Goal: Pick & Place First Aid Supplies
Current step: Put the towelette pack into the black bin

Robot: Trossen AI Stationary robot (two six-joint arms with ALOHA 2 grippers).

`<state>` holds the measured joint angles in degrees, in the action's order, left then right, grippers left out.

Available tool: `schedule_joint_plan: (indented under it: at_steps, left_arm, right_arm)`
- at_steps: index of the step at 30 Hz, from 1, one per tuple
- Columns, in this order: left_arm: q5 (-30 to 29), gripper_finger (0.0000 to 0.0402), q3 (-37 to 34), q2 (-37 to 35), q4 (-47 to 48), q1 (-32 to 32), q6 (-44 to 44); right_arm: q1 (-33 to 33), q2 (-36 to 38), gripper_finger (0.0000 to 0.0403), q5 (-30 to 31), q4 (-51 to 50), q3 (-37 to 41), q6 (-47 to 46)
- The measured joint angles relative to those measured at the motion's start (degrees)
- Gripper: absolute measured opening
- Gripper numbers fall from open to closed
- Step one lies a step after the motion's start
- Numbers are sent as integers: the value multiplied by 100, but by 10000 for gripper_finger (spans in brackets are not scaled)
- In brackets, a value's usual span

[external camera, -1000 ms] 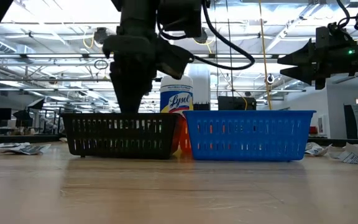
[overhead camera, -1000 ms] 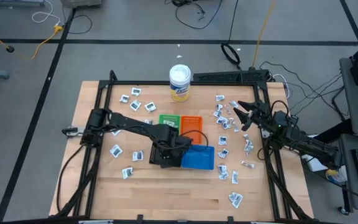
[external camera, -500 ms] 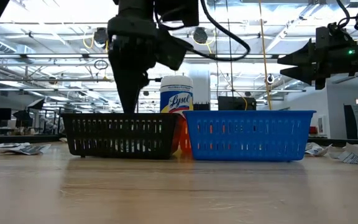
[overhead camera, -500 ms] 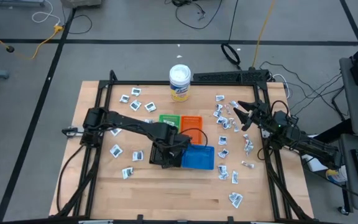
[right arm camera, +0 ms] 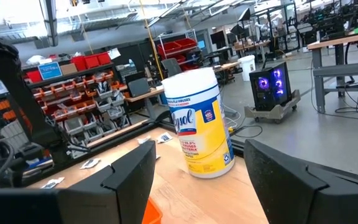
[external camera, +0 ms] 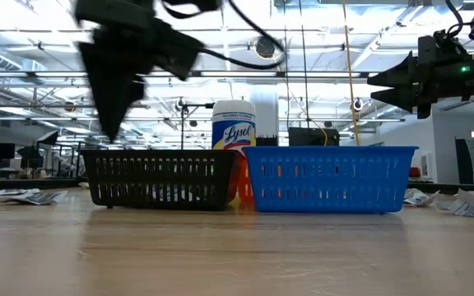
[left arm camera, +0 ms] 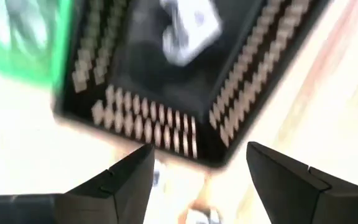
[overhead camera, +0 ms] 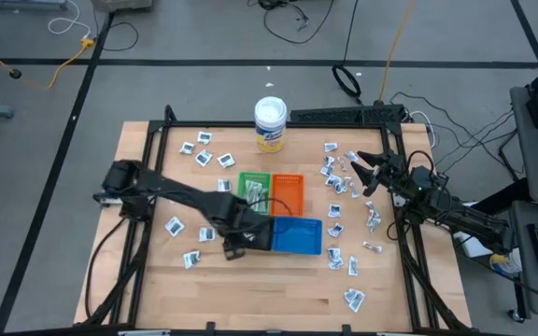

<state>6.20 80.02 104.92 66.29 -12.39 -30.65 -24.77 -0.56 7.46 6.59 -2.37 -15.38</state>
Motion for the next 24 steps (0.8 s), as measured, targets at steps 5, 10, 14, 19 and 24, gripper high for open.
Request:
schedule_joint_plan:
  at_steps: [5, 10, 14, 19, 24]
  left_arm:
    - [-16, 248, -796, -650, -86, -422, -373]
    - [84, 254, -1572, -1199, -336, -869, -886]
    - [107, 255, -2007, -1530, -367, -1214, -1306]
    - [133, 255, -2482, -1550, -559, -1564, -1688]
    - [129, 255, -2880, -1536, -1195, -1815, -2047]
  right_arm:
    - [0, 1, 243, 0, 3, 0, -2]
    - [0, 2, 243, 0, 4, 2, 0]
    - [0, 2, 242, 0, 1, 1, 0]
    - [0, 2, 242, 0, 0, 0, 0]
    - [0, 2, 242, 0, 2, 0, 0]
